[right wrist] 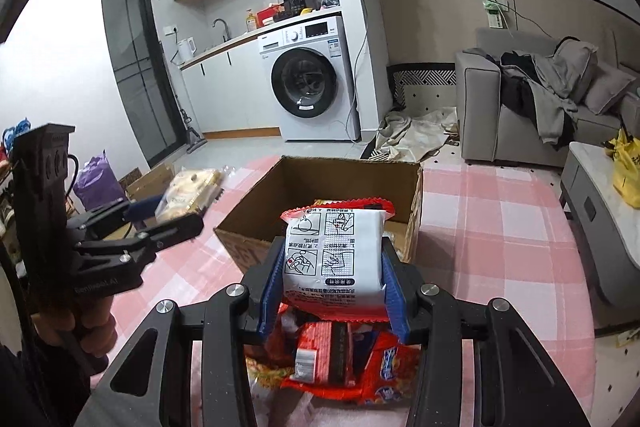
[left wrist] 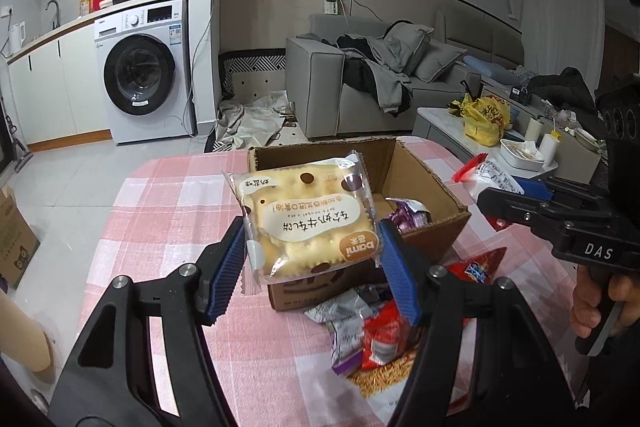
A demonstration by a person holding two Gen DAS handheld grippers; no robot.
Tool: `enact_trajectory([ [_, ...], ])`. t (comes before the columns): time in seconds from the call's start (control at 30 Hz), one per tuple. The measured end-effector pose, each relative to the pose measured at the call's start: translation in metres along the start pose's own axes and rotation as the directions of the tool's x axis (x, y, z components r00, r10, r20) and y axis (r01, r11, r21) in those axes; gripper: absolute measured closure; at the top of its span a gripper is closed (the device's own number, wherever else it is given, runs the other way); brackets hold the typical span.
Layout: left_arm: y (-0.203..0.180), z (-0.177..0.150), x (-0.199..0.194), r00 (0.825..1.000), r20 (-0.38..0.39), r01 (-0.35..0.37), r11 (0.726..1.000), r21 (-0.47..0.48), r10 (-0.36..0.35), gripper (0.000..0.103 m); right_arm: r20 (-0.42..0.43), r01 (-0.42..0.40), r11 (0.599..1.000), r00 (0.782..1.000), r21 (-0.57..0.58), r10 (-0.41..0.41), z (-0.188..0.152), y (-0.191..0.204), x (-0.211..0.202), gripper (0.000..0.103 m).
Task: Organize snacks
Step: 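Lift both held packs and carry them over the cardboard box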
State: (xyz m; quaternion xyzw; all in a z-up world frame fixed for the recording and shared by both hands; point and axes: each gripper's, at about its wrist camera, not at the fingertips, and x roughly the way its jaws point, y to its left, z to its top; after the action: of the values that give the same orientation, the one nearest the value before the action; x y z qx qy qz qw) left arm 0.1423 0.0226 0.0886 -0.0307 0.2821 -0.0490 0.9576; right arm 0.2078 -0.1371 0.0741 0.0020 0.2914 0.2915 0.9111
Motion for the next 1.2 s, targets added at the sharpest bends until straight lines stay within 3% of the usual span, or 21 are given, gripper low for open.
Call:
enact_trajectory([
  [0.57,-0.014,0.025,0.074,1.000,-0.016,0.008,1.000,0.012,-0.007,0.041,0.031,-0.009,0.997,1.000,0.073,0.007,0.016,-0.006,0.039,0.058],
  [1.2,-0.009,0.022,0.136,0.997,-0.082,-0.010,0.999,0.034,0.013,0.040,-0.031,0.020,0.995,0.999,0.100,-0.017,0.013,-0.023,0.088,0.058],
])
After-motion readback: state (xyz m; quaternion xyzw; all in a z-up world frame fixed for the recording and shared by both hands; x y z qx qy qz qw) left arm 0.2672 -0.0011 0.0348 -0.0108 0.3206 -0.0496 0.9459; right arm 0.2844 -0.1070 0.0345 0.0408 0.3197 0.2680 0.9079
